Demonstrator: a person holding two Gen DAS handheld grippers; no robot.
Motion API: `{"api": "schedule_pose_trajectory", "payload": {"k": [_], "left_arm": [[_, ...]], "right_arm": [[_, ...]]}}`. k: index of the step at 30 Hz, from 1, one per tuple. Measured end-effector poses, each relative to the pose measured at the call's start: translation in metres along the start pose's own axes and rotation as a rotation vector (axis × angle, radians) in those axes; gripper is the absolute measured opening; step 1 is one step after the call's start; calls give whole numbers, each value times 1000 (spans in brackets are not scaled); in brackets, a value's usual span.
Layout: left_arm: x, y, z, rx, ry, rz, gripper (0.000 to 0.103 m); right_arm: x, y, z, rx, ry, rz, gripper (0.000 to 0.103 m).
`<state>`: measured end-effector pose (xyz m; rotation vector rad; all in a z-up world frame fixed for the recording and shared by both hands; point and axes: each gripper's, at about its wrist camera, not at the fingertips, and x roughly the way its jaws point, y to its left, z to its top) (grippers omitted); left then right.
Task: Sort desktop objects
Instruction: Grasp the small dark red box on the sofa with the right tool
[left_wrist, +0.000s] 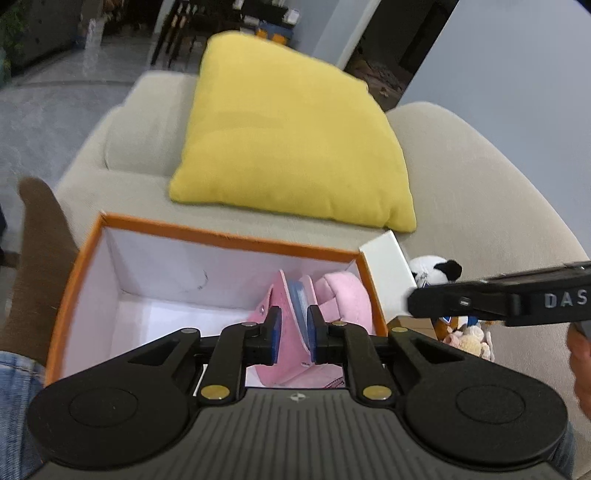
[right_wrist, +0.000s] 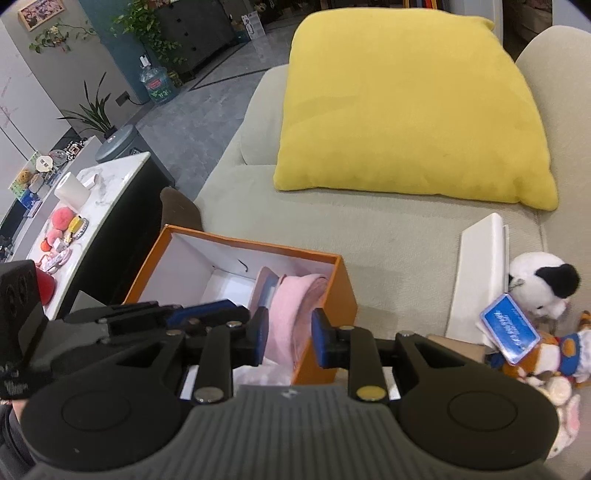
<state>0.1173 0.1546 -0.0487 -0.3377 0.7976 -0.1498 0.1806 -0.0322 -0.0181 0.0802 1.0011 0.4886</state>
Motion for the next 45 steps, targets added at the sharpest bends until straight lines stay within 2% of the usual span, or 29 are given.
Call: {"api": "schedule_pose_trajectory", "payload": {"k": [4,8,13,18,19,21,24,26,28,32,33,36,45], "left_arm": [[-28,-18,-2,53,-37,4,15],[-47,-54,-8,159,-34,-21,16],[-54,-106,-24,276,19,-83,20],[-40,-151,-52,362,138,-94,22],[-36,-156,-57,362,154,-95,25],[-25,-166,-67,343,195,-100,31],[-11,-169,-80,286,251,-88,35],[-2,-169,-87,242,282,-55,45],[8,-169,-93,193,307,-24,52],[24,-168,-106,131,360,43,52],[26,-169,-108,137,363,53,52],[30,-170,-111,141,372,63,52],[36,-173,-113,121,377,89,53]], "right_arm": [[-32,-15,-16,-17,-6,-18,27],[-55,-39,-41,-14,35,-91,28],[-52,-73,-78,-17,198,-255,36],[-25,-107,-115,31,380,-329,37],[-20,-113,-121,31,409,-349,38],[-11,-119,-126,29,444,-364,49],[3,-125,-129,34,492,-379,54],[13,-125,-131,24,526,-409,61],[23,-126,-132,24,558,-441,61],[38,-130,-135,35,574,-458,61],[44,-131,-138,37,588,-477,65],[52,-131,-142,14,612,-517,70],[71,-122,-150,-87,655,-588,75]]}}
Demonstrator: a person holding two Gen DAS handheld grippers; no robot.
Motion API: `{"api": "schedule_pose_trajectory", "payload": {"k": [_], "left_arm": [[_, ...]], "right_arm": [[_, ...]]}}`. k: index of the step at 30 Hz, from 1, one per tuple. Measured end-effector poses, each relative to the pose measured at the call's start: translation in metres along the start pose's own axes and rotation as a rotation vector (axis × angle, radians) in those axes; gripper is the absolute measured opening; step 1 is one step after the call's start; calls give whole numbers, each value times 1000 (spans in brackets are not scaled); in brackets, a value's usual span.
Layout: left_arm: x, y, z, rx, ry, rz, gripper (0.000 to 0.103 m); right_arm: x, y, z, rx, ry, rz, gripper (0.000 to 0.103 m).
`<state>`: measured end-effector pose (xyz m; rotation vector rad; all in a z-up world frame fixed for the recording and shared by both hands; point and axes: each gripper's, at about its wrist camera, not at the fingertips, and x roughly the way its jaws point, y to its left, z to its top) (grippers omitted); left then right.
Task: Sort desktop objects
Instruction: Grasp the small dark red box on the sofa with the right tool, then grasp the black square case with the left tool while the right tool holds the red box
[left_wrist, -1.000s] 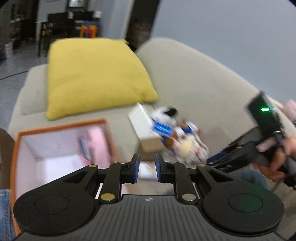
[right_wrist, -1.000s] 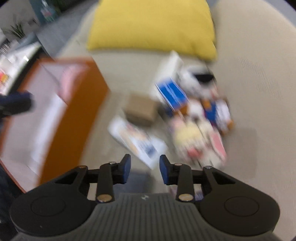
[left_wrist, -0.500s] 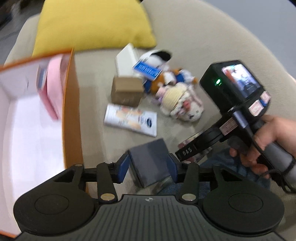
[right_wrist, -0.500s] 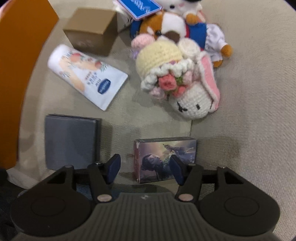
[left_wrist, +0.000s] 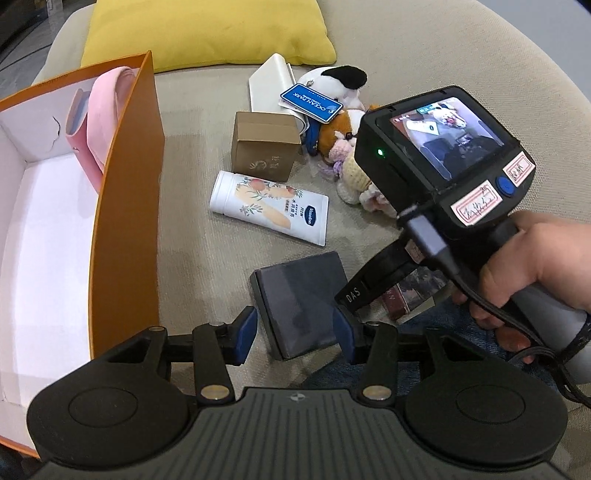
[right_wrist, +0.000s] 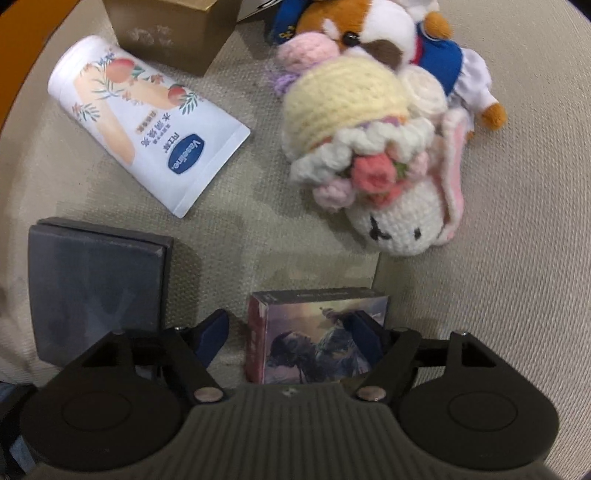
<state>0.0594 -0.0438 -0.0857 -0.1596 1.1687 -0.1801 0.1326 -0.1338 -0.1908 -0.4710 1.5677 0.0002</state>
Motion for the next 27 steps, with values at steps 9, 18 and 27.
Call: {"api": "schedule_pose_trajectory", "payload": {"k": [9,18,27], "left_arm": [[-12,0,-8,-7,-10,4,53],[-7,11,-2,-53,-1,13,53],[16,12,3,-88,54,42,59]], "right_arm": [[-20,-6,-21,9,-97,0,43],[-49,-73,-26,193,-175,186,30],[-64,-116,-19,261,-191,225,25]]}}
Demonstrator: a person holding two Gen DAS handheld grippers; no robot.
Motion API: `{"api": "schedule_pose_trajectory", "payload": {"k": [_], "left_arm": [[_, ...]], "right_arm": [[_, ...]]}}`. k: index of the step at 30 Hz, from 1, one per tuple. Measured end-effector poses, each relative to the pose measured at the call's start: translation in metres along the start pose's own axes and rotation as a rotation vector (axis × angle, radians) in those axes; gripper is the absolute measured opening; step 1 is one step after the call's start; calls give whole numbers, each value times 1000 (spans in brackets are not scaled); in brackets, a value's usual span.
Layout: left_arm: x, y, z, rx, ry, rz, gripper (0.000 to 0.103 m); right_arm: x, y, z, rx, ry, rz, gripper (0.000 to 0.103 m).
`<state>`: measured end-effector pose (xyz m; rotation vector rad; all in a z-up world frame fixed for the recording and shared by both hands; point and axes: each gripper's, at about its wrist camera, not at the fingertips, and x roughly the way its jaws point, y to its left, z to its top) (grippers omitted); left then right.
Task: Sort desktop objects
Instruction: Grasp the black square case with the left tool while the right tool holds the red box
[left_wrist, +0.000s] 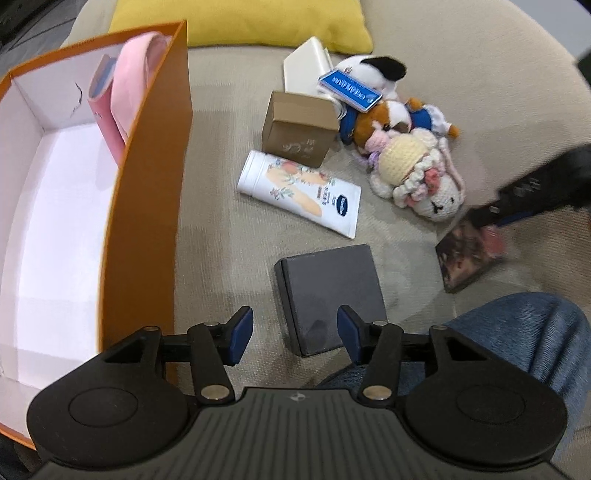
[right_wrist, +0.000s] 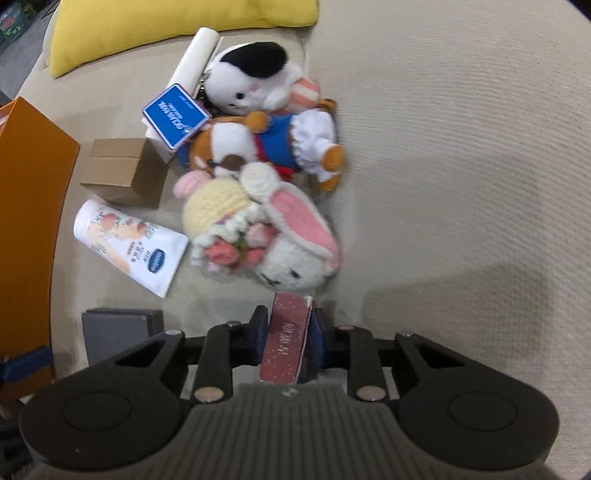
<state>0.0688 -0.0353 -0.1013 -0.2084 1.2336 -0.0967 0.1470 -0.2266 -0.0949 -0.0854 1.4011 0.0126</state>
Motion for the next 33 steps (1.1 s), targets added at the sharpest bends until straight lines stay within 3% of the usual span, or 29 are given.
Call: {"api": "schedule_pose_trajectory", "payload": {"k": [7,8,14,18,21,26,29,33], "left_arm": [[23,1,-2,-48,46,-8,62],[27,3,-3,-60,56,-14,67],[45,14,-2,-156,86,-123,83],[60,16,-4,-203,119,-215,85],[61,14,-3,-207,114,-223,81],[46,12,0,-180,45,-212,57],[36,8,2,-153,10,-216,49],[24,-6,3,-99,-30,-217,44]], "right_arm": [[-3,-6,-15,-52,-12,-12,26],[-2,-6,-16,-60,-5,-1,26],[7,-3,-26,-95,-10,26,27],[8,-3,-31,-111,-34,46,26],[3,-7,-34,-112,-59,68,25],[-14,-9,-35,-88,-83,183,24],[-21,-2,-34,-86,-86,267,24],[-15,6,-36,-77,-61,309,24]]}}
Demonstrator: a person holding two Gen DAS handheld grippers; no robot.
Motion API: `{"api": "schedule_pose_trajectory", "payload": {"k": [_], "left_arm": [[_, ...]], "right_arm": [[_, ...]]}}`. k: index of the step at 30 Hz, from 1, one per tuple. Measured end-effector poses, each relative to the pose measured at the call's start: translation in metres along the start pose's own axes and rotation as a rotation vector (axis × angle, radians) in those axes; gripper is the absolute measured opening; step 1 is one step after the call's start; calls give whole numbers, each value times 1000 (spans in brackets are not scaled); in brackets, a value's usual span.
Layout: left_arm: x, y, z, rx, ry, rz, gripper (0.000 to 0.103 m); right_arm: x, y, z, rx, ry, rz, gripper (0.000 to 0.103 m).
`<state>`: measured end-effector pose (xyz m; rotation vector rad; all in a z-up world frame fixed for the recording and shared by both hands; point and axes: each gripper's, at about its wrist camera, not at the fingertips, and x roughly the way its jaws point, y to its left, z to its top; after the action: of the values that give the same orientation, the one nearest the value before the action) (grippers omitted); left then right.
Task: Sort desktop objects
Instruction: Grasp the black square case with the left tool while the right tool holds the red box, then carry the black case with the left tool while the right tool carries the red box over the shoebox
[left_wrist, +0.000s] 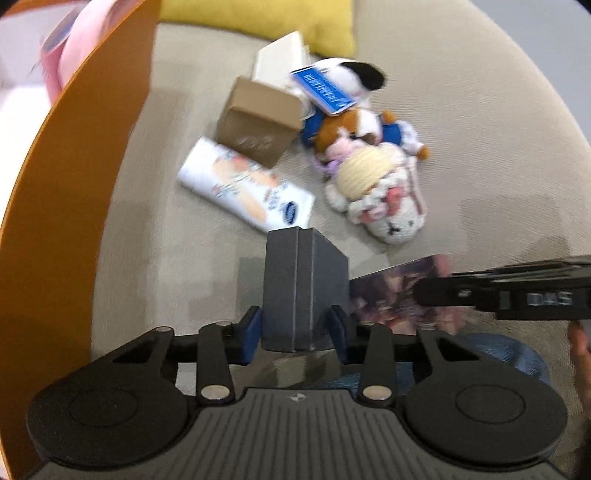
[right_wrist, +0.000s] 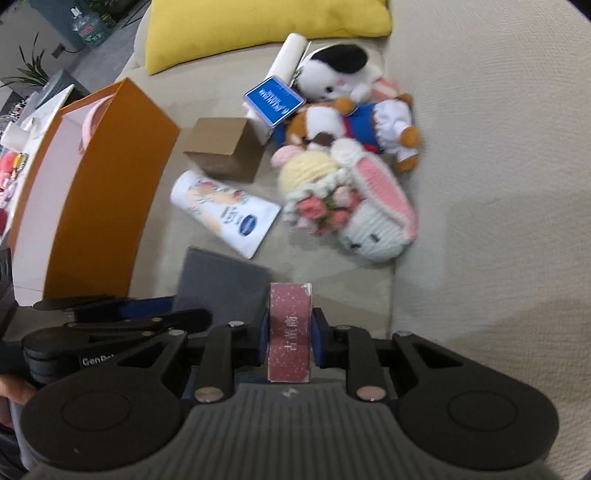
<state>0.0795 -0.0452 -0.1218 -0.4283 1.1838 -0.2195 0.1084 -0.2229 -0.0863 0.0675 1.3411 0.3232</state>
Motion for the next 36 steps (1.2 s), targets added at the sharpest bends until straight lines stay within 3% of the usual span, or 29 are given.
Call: {"api": "schedule_pose_trajectory", "payload": {"k": [6,14,22,26,36], "left_arm": [[2,-27,-1,89,-1,44,41],[12,-37,7,100,8,42,41],[12,-40,8,92,-19,41,40],[-5,-43,7,103,-68,53,40],[-81,-41,15,162,-188,53,40]], "right_arm": [[12,-9,0,34,17,-18,25],[12,-10,-3,41,49,-28,32],[9,-14,-6,71,21,-38,29],[-2,-9,-5,51,-14,-45,24],[-50,15,-3,26,-144,-18,24]]}}
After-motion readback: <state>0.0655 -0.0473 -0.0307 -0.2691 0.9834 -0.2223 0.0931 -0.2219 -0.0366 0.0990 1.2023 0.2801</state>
